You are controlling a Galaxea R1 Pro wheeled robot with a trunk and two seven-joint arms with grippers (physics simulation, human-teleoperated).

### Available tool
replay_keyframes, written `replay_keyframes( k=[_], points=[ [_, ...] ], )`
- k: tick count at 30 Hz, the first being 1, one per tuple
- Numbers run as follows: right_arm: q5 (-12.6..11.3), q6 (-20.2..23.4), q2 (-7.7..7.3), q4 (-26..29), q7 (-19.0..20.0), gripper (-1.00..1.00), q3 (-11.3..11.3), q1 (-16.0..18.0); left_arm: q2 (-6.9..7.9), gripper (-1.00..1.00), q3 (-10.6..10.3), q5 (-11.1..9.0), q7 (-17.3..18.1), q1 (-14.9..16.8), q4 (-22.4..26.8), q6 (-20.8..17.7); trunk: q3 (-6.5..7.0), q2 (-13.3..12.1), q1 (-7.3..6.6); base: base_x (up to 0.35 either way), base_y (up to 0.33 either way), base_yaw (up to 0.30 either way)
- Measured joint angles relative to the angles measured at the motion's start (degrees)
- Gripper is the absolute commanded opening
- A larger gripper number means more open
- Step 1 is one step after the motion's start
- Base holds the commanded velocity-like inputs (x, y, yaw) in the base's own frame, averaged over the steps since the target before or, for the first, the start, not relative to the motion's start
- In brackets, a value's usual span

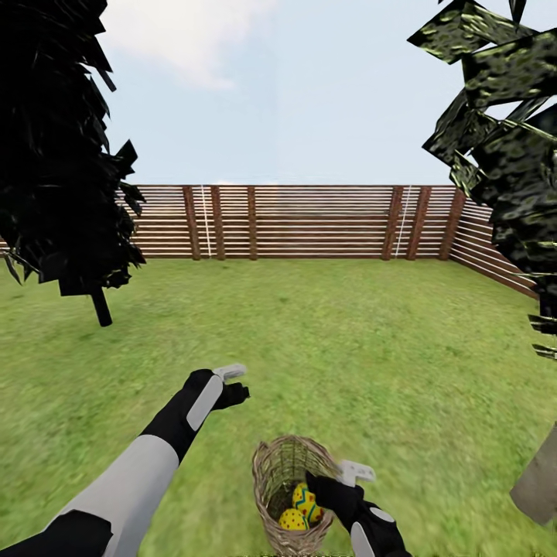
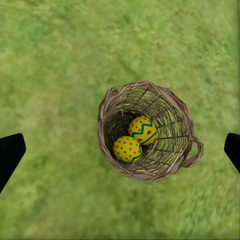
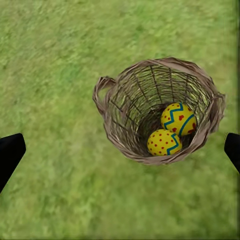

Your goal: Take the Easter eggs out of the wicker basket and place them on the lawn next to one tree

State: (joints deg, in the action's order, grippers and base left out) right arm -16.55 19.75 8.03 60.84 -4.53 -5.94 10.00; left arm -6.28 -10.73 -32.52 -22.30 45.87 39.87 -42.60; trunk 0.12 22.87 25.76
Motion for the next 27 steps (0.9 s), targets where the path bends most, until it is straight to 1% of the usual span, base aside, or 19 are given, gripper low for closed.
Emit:
replay_keyframes(
  k=[12,27],
  points=[
    [0.0,-0.01,-0.01,-0.01,0.0,1.0,0.08,-0.02,0.0,1.0,0.0,-0.01,0.0,-0.02,-0.05,-0.01,-0.85,-0.04,-0.01,0.0,0.008,-0.189],
    [0.0,-0.02,-0.02,-0.02,0.0,1.0,0.17,-0.03,0.02,1.0,0.01,-0.01,0.0,-0.04,-0.06,-0.01,-1.87,-0.09,-0.02,0.0,0.094,-0.196]
  ],
)
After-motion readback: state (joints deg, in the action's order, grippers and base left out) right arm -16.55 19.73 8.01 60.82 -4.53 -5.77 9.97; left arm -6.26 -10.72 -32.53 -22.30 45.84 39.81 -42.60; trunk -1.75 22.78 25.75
